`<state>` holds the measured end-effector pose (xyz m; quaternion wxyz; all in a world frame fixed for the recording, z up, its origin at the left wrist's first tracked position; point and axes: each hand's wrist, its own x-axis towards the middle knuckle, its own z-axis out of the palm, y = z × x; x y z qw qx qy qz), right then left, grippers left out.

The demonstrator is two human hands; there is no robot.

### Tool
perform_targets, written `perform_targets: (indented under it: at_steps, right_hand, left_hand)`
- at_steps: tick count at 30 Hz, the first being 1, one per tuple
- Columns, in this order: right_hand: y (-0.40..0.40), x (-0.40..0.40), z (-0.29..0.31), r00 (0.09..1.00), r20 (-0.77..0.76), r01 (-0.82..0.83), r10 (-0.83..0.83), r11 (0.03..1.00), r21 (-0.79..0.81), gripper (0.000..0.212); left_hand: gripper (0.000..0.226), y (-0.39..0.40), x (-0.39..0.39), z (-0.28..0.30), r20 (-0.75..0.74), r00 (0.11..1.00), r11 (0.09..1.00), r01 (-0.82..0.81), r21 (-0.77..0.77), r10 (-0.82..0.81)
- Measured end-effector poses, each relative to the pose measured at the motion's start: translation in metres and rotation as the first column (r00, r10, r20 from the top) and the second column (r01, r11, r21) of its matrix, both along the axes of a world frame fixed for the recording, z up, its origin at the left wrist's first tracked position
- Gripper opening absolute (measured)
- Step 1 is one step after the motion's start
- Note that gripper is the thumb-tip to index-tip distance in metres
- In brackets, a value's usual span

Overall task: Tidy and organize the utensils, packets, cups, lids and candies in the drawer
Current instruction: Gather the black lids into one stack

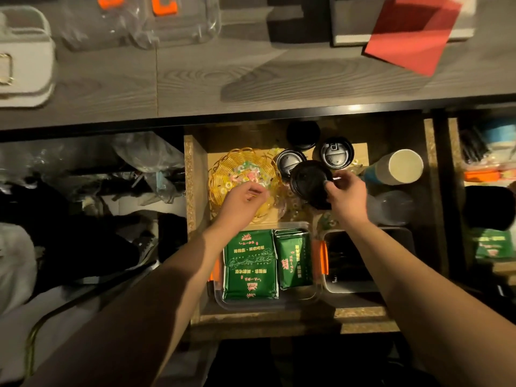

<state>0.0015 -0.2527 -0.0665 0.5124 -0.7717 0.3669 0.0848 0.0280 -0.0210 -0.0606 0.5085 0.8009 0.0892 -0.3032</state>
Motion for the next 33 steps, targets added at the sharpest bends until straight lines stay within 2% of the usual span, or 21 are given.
perform_targets:
  at_steps: [3, 6, 8, 10, 13, 19, 21, 22, 23, 25, 26, 27, 29, 31, 33]
  right_hand:
    - [0.008, 0.000, 0.020, 0.999, 0.034, 0.017, -0.028, 0.956, 0.292, 0.011]
    - [0.021, 0.000, 0.038, 0.999, 0.026, 0.010, -0.031, 0.814, 0.581, 0.018]
    - [0.029, -0.001, 0.048, 0.998, 0.065, -0.056, 0.018, 0.769, 0.636, 0.017]
    - [0.036, -0.002, 0.057, 0.987, 0.125, -0.153, 0.096, 0.786, 0.599, 0.011]
    - [0.046, 0.002, 0.071, 0.972, 0.161, -0.228, 0.170, 0.845, 0.484, 0.010]
    - [0.061, 0.010, 0.103, 0.921, 0.150, -0.383, 0.361, 0.910, 0.161, 0.010]
    - [0.064, 0.011, 0.111, 0.917, 0.124, -0.387, 0.379, 0.921, 0.040, 0.025]
    - [0.065, 0.012, 0.116, 0.908, 0.146, -0.399, 0.392, 0.917, 0.025, 0.036]
    - [0.065, 0.011, 0.120, 0.888, 0.183, -0.440, 0.421, 0.895, 0.078, 0.048]
    - [0.067, 0.009, 0.128, 0.800, 0.241, -0.595, 0.550, 0.778, 0.199, 0.075]
    - [0.068, 0.007, 0.130, 0.745, 0.245, -0.664, 0.620, 0.721, 0.195, 0.086]
    - [0.069, 0.005, 0.131, 0.703, 0.243, -0.708, 0.668, 0.689, 0.154, 0.091]
    - [0.072, 0.005, 0.132, 0.688, 0.244, -0.718, 0.683, 0.691, 0.090, 0.096]
    - [0.071, 0.007, 0.131, 0.711, 0.253, -0.701, 0.656, 0.690, 0.180, 0.107]
    - [0.069, 0.009, 0.130, 0.694, 0.267, -0.720, 0.669, 0.640, 0.267, 0.108]
  left_hand:
    - [0.013, -0.010, 0.008, 0.025, -0.074, 0.995, 0.990, -0.076, -0.116, 0.067]
    - [0.046, -0.015, 0.017, 0.051, -0.365, 0.924, 0.914, -0.238, -0.329, 0.109]
    - [0.061, -0.014, 0.018, 0.064, -0.541, 0.841, 0.817, -0.334, -0.470, 0.033]
    - [0.067, -0.013, 0.015, 0.077, -0.622, 0.783, 0.752, -0.390, -0.532, -0.033]
    - [0.072, -0.012, 0.009, 0.092, -0.648, 0.759, 0.706, -0.419, -0.570, -0.073]
    - [0.054, -0.009, 0.006, 0.112, -0.618, 0.786, 0.749, -0.400, -0.529, -0.016]
    - [0.049, -0.009, 0.009, 0.117, -0.596, 0.803, 0.761, -0.387, -0.521, 0.001]
    - [0.046, -0.008, 0.010, 0.121, -0.586, 0.810, 0.765, -0.390, -0.513, 0.020]
    - [0.045, -0.007, 0.012, 0.123, -0.577, 0.816, 0.768, -0.396, -0.503, 0.042]
    - [0.052, -0.006, 0.015, 0.126, -0.557, 0.828, 0.790, -0.377, -0.483, 0.055]
    - [0.057, -0.006, 0.015, 0.126, -0.545, 0.837, 0.804, -0.352, -0.479, 0.042]
    - [0.061, -0.006, 0.015, 0.126, -0.532, 0.846, 0.814, -0.331, -0.478, 0.031]
    - [0.064, -0.005, 0.014, 0.124, -0.527, 0.850, 0.820, -0.319, -0.475, 0.025]
    - [0.061, -0.004, 0.013, 0.125, -0.534, 0.846, 0.837, -0.296, -0.461, 0.005]
    - [0.062, -0.001, 0.012, 0.124, -0.533, 0.846, 0.869, -0.241, -0.431, -0.030]
